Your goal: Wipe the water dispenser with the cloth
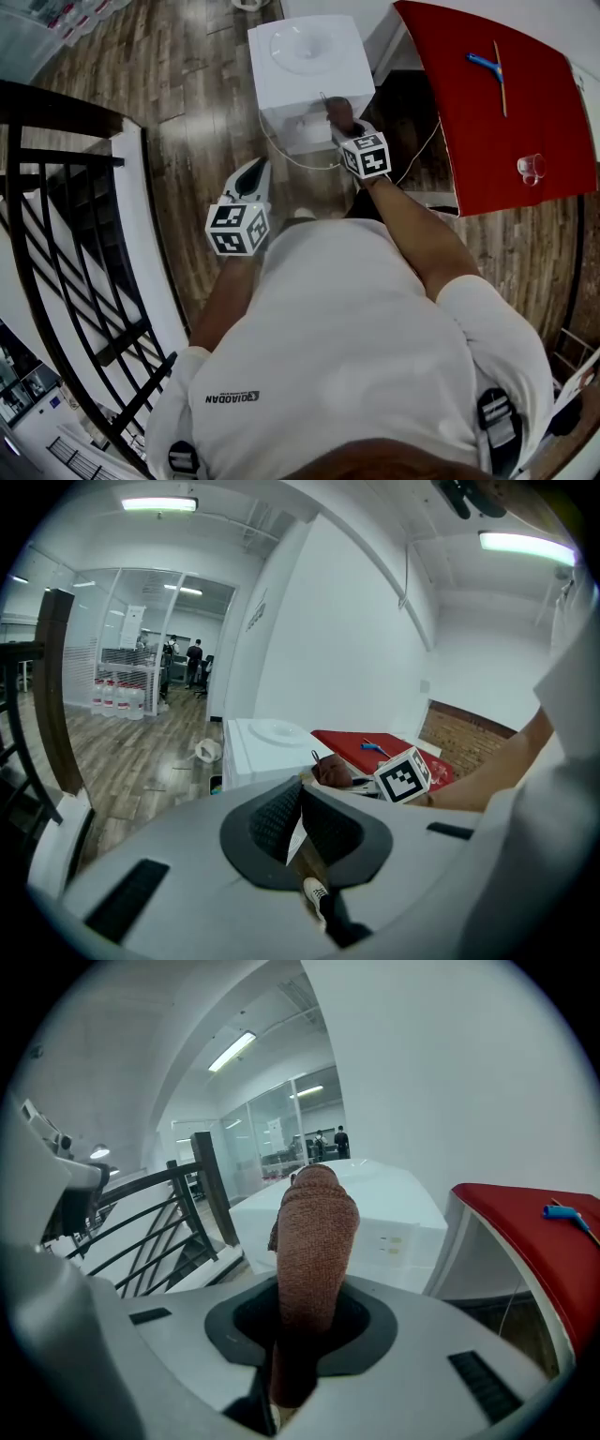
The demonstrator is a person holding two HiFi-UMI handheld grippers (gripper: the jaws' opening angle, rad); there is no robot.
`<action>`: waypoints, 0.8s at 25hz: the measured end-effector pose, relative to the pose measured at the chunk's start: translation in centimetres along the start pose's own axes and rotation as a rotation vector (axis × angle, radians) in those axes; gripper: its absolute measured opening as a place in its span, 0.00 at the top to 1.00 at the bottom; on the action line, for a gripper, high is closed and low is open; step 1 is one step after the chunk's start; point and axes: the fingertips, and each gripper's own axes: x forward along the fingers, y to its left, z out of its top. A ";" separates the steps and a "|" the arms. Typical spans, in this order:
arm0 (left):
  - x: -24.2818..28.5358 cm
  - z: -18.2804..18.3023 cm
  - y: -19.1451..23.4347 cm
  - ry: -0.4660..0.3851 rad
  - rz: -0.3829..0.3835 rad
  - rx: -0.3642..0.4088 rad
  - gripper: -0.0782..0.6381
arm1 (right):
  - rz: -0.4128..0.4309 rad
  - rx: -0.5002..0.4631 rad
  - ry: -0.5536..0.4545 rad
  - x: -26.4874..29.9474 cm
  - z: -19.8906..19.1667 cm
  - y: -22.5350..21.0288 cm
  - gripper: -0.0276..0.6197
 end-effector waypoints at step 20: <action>3.3 1.8 -1.5 0.019 -0.043 0.064 0.89 | -0.152 0.069 0.024 -3.9 -2.9 -9.8 0.85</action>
